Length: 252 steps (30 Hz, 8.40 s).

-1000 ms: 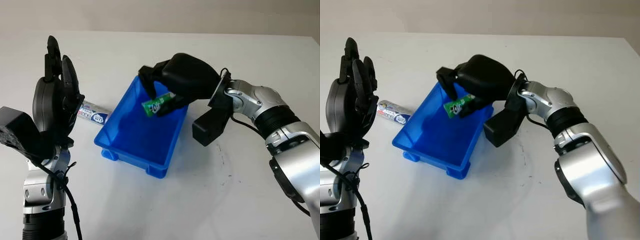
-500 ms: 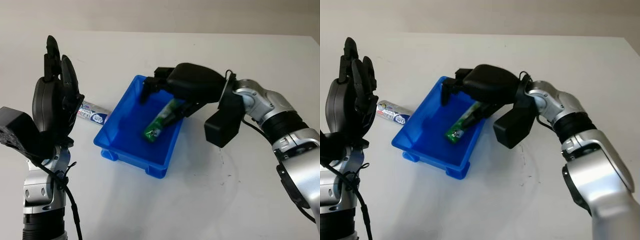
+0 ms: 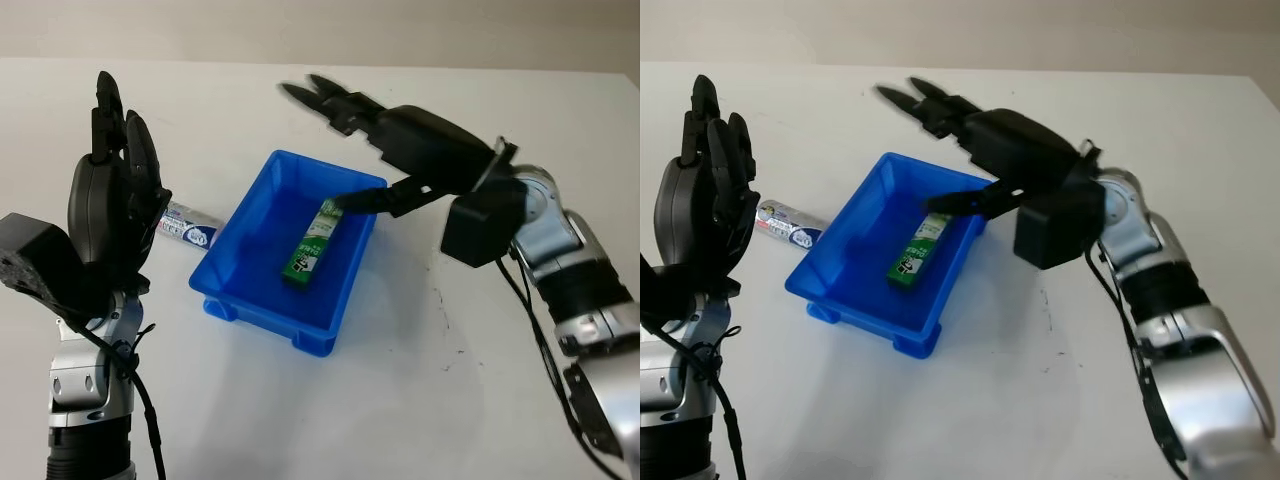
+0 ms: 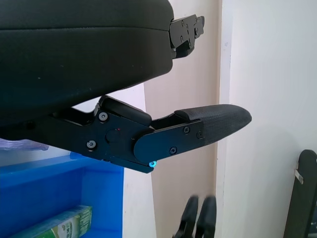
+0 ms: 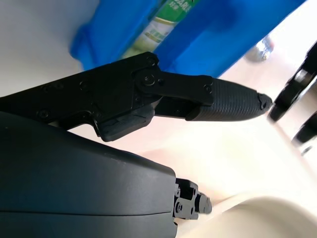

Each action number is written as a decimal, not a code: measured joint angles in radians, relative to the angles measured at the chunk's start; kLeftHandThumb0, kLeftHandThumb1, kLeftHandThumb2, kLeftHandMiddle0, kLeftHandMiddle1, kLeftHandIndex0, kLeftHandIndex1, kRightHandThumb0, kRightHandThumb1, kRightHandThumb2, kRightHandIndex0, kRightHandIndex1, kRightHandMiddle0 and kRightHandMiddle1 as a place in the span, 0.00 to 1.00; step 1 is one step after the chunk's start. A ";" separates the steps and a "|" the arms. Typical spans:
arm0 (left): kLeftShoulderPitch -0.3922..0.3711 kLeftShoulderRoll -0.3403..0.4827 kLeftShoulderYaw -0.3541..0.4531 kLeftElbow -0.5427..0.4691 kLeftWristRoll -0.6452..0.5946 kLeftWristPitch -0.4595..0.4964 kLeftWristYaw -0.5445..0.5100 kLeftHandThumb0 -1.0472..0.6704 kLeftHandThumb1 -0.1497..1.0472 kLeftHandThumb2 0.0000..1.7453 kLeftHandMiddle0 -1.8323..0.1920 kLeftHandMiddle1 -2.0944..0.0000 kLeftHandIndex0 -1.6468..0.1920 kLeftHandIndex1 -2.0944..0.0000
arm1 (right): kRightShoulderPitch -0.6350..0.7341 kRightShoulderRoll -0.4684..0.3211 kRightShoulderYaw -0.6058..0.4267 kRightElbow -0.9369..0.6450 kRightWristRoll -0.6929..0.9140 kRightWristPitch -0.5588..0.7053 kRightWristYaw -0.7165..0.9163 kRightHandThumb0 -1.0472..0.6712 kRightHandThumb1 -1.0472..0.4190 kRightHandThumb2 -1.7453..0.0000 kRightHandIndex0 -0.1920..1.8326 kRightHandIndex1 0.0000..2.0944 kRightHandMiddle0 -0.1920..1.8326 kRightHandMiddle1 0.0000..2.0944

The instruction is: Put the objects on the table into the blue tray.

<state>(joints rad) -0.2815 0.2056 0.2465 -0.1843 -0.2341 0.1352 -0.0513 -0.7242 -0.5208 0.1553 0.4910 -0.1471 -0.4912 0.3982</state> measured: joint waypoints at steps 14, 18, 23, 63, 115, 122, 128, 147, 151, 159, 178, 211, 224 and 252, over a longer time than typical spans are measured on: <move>-0.002 0.001 0.001 0.002 0.000 0.000 -0.008 0.15 1.00 0.38 1.00 1.00 1.00 1.00 | 0.298 0.181 -0.214 -0.524 0.305 0.754 -0.131 0.16 0.00 0.54 0.00 0.00 0.00 0.00; -0.003 0.002 0.002 0.003 0.000 -0.001 -0.011 0.15 1.00 0.38 1.00 1.00 1.00 1.00 | 0.298 0.216 -0.254 -0.568 0.367 0.859 -0.159 0.14 0.00 0.54 0.00 0.00 0.00 0.00; -0.003 0.006 0.005 0.011 0.000 -0.002 -0.021 0.15 1.00 0.38 1.00 1.00 1.00 1.00 | 0.297 0.264 -0.281 -0.572 0.399 0.882 -0.196 0.13 0.00 0.52 0.00 0.00 0.00 0.00; -0.210 0.744 -0.013 0.282 0.276 -0.010 -0.494 0.26 0.75 0.02 0.97 0.97 0.94 0.97 | 0.285 0.331 -0.338 -0.511 0.448 0.847 -0.221 0.13 0.00 0.55 0.00 0.00 0.00 0.00; -0.566 0.625 -0.590 0.896 0.915 -0.665 -0.303 0.42 0.89 0.03 0.87 0.20 0.80 0.34 | 0.333 0.285 -0.419 -0.565 0.505 0.918 -0.217 0.13 0.00 0.56 0.00 0.00 0.00 0.00; -0.548 0.638 -0.590 0.858 0.913 -0.640 -0.324 0.40 0.93 0.03 0.82 0.00 0.86 0.07 | 0.333 0.283 -0.419 -0.564 0.505 0.920 -0.218 0.13 0.00 0.55 0.00 0.00 0.00 0.00; -0.523 0.643 -0.570 0.864 0.857 -0.658 -0.335 0.41 1.00 0.06 0.65 0.00 0.72 0.00 | 0.332 0.283 -0.421 -0.563 0.510 0.922 -0.218 0.13 0.00 0.55 0.00 0.00 0.00 0.00; -0.404 0.707 -0.442 0.668 0.860 -0.410 -0.314 0.41 1.00 0.24 0.74 0.00 0.86 0.00 | 0.317 0.283 -0.426 -0.564 0.516 0.929 -0.230 0.15 0.00 0.55 0.00 0.00 0.00 0.00; -0.415 0.729 -0.339 0.634 0.826 -0.403 -0.186 0.40 1.00 0.24 0.74 0.00 0.85 0.00 | 0.317 0.283 -0.415 -0.565 0.516 0.933 -0.228 0.15 0.00 0.54 0.00 0.00 0.00 0.00; -0.393 0.698 -0.230 0.360 0.811 -0.185 -0.129 0.38 1.00 0.25 0.68 0.00 0.82 0.12 | 0.318 0.284 -0.413 -0.565 0.519 0.934 -0.227 0.15 0.00 0.54 0.00 0.00 0.00 0.00; -0.380 0.434 -0.364 0.005 0.763 -0.039 -0.258 0.40 1.00 0.26 0.49 0.00 0.78 0.00 | 0.319 0.287 -0.410 -0.567 0.521 0.937 -0.231 0.15 0.00 0.55 0.00 0.00 0.00 0.00; -0.474 0.350 -0.624 0.308 1.099 -0.194 -0.364 0.29 1.00 0.23 0.76 0.10 0.85 0.30 | 0.359 0.287 -0.436 -0.583 0.554 0.942 -0.220 0.15 0.00 0.57 0.00 0.00 0.00 0.00; -0.479 0.368 -0.539 0.250 0.894 -0.191 -0.491 0.08 1.00 0.29 1.00 1.00 1.00 1.00 | 0.356 0.287 -0.433 -0.581 0.554 0.942 -0.218 0.15 0.00 0.56 0.00 0.00 0.00 0.00; -0.325 0.237 0.032 0.150 0.031 0.152 -0.349 0.11 1.00 0.44 1.00 1.00 1.00 1.00 | 0.333 0.308 -0.380 -0.580 0.528 0.941 -0.270 0.15 0.00 0.53 0.00 0.00 0.00 0.00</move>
<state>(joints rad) -0.6061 0.4430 0.2788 -0.0340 -0.2028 0.2875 -0.4002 -0.3914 -0.2125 -0.2244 -0.0891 0.3810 0.4495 0.1280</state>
